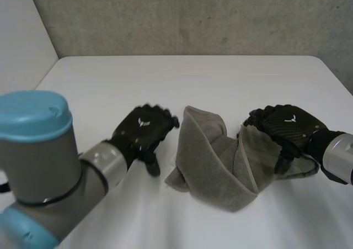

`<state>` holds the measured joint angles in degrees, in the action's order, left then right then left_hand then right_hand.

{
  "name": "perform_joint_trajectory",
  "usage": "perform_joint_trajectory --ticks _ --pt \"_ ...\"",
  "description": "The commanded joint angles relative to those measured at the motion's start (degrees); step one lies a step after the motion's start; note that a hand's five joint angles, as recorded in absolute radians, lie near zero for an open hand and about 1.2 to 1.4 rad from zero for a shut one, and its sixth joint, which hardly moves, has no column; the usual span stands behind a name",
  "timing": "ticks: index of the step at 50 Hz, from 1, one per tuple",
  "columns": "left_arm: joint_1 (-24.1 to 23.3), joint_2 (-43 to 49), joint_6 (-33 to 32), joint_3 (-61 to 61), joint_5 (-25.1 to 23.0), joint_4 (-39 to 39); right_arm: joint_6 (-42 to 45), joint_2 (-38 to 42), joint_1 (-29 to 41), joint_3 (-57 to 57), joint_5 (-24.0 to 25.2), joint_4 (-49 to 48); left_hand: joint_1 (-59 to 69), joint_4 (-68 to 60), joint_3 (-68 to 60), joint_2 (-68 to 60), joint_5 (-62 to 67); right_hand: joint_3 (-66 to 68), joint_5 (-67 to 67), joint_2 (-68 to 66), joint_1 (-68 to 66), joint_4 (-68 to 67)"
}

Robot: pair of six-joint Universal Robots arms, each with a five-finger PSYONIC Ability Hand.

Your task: Fold the towel.

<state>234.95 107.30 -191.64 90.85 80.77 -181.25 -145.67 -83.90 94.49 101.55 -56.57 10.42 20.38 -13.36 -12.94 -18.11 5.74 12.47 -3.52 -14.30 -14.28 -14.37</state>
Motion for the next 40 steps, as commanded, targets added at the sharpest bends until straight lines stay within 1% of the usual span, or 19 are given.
perform_joint_trajectory --ticks 1,2,3,4,6,8,17,23,25,28,30,32,33,35,36,37,38,39,40 --pt "0.1 12.2 -5.0 -14.5 -9.4 -0.8 1.6 0.5 0.1 -1.1 3.9 -0.5 -5.5 3.4 2.9 3.2 -0.8 -2.5 3.5 4.3 4.3 4.4" --pt "0.1 12.2 -5.0 -14.6 -9.4 -0.8 2.9 2.5 0.3 -1.8 4.4 -1.0 -5.5 3.4 2.9 3.2 -0.8 -2.5 3.5 4.3 4.3 4.4" --pt "0.2 14.7 -6.7 -17.4 -12.2 -0.5 4.8 4.8 0.9 -2.7 4.5 -1.2 -5.3 3.4 2.9 3.0 -0.6 -2.5 3.5 4.3 4.3 4.4" --pt "0.2 14.7 -6.7 -17.5 -12.2 -0.5 4.8 4.8 1.0 -2.7 4.5 -1.2 -5.3 3.4 2.9 3.0 -0.6 -2.5 3.5 4.3 4.3 4.4" --pt "0.2 19.9 -9.4 -23.6 -16.1 0.3 6.8 6.7 1.5 -3.5 4.1 -1.3 -4.4 3.4 2.9 2.2 0.2 -2.5 3.5 4.3 4.3 4.4" --pt "0.4 22.7 -10.0 -26.5 -16.9 0.7 9.5 9.3 1.7 -4.2 4.5 -1.5 -3.9 3.4 2.9 1.7 0.7 -2.5 3.5 4.3 4.3 4.4" --pt "0.9 34.8 -13.0 -38.7 -17.7 4.5 10.3 13.5 3.3 -4.4 3.2 -3.5 4.6 3.4 2.9 -6.9 9.3 -2.5 3.5 4.3 4.3 4.4" --pt "1.5 37.7 -16.9 -40.8 -17.1 4.5 10.2 15.3 3.5 -3.5 2.2 -6.7 8.7 3.4 2.9 -10.9 13.3 -2.5 3.5 4.2 4.2 4.4" --pt "1.5 39.0 -19.0 -41.9 -16.8 4.5 10.2 15.4 3.5 -3.4 2.2 -7.4 14.7 3.4 2.9 -17.0 19.3 -2.5 0.4 1.2 1.2 4.4" --pt "1.5 39.5 -19.6 -42.4 -16.7 4.6 10.2 15.8 3.5 -2.8 2.2 -8.6 19.4 3.4 2.9 -21.7 24.1 -2.5 -7.5 -6.7 -6.7 4.4" --pt "1.5 40.0 -20.3 -42.8 -16.6 4.5 10.2 16.0 3.5 -2.4 2.2 -9.3 32.7 3.4 2.9 -34.9 37.3 -2.5 -12.7 -11.9 -11.9 4.4" --pt "1.6 40.0 -20.3 -42.8 -16.5 4.5 10.3 16.0 3.8 -1.6 2.3 -10.5 37.9 3.4 2.9 -40.2 42.5 -2.5 -27.9 -27.1 -27.2 4.4" --pt "1.6 39.9 -20.4 -42.7 -16.4 4.6 10.3 16.0 3.8 -1.6 2.3 -10.5 41.6 3.4 2.9 -43.9 46.2 -2.5 -28.0 -27.2 -27.3 4.4" --pt "1.6 39.7 -20.4 -42.4 -16.1 4.7 10.4 16.2 4.0 -1.5 2.6 -11.1 47.3 3.4 2.9 -49.6 51.9 -2.5 -47.6 -46.8 -46.8 4.4" --pt "1.6 39.3 -20.4 -41.8 -15.8 4.9 10.4 16.2 4.0 -1.5 2.6 -11.1 56.0 3.4 2.9 -58.3 60.7 -2.5 -47.7 -46.9 -46.9 4.4" --pt "1.6 39.3 -20.4 -41.8 -15.8 4.9 10.4 16.2 4.1 -1.5 2.8 -11.1 56.1 3.4 2.9 -58.4 60.7 -2.5 -55.0 -54.2 -54.3 4.4" --pt "1.6 39.0 -20.5 -41.1 -15.7 5.5 10.4 16.2 4.1 -1.5 2.8 -11.1 59.6 3.4 2.9 -61.9 64.2 -2.5 -55.1 -54.3 -54.3 4.4" --pt "1.6 39.0 -20.5 -41.1 -15.7 5.5 10.4 16.1 4.1 -1.7 2.8 -11.1 59.6 3.4 2.9 -61.9 64.3 -2.5 -65.4 -64.6 -64.7 4.4" --pt "1.6 38.2 -20.9 -40.0 -15.6 6.4 10.3 16.0 4.1 -2.0 3.0 -11.1 59.6 3.4 2.9 -61.9 64.3 -2.5 -66.5 -65.7 -65.7 4.4"
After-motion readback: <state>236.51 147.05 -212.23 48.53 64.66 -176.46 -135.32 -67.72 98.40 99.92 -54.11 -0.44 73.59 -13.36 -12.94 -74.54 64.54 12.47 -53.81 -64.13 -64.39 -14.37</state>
